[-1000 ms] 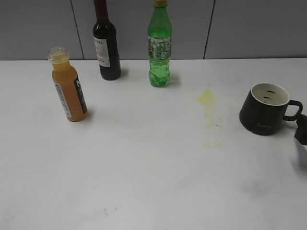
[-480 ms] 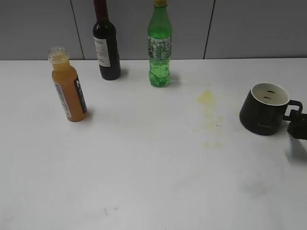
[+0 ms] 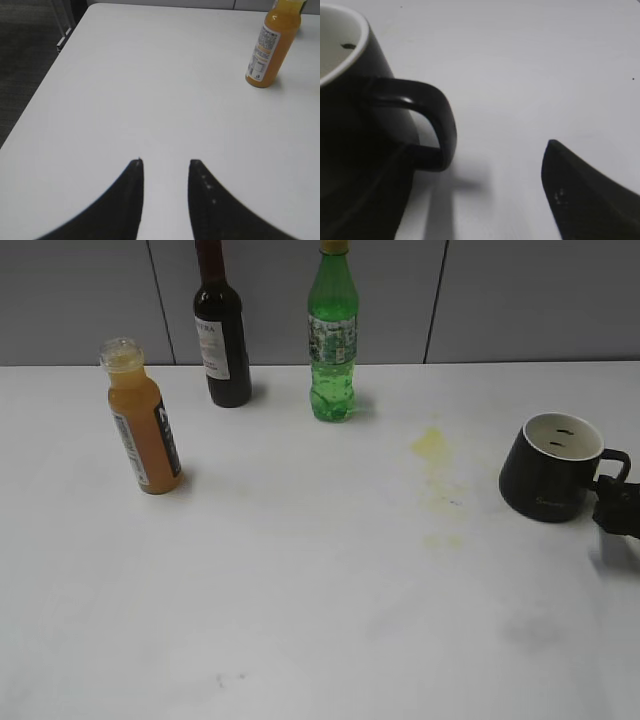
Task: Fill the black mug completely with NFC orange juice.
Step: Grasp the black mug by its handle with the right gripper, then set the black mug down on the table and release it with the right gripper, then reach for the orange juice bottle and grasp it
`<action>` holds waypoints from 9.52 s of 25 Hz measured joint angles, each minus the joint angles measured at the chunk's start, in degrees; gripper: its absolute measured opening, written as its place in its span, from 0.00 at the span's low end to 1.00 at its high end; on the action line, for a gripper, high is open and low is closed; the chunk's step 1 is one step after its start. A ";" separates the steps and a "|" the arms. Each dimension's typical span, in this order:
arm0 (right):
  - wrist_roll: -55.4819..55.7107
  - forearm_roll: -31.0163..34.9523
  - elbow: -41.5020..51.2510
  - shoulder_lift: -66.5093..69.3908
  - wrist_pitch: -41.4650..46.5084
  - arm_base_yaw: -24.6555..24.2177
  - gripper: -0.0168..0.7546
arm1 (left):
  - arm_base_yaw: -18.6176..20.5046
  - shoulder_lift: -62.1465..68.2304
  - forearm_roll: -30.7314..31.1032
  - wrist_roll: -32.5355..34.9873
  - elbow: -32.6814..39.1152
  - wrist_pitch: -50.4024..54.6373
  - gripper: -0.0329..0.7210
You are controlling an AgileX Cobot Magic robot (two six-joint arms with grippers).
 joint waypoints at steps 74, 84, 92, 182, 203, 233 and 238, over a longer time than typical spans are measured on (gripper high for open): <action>-1.38 6.34 -8.54 -8.14 2.75 37.13 0.10 | 0.00 0.00 0.00 0.00 0.00 0.00 0.36; -1.38 15.10 -10.81 -1.13 3.05 45.47 0.10 | 0.00 0.00 0.00 0.00 0.00 0.00 0.36; -1.38 15.91 -16.19 5.85 3.00 45.47 0.10 | 0.00 0.00 0.00 0.00 0.00 0.00 0.36; -59.16 62.44 -3.85 -45.24 58.93 45.52 0.81 | 0.00 0.00 0.00 0.00 0.00 0.00 0.36; -59.81 51.87 -3.85 -45.24 65.88 45.52 0.81 | 0.00 0.00 0.00 0.00 0.00 0.00 0.36; 4.23 -12.12 -18.51 -55.38 124.84 45.52 0.79 | 0.00 0.00 0.00 0.00 0.00 0.00 0.36; 4.27 -11.74 -18.20 -65.80 128.55 45.27 0.79 | 0.00 0.00 0.02 0.00 0.00 0.00 0.36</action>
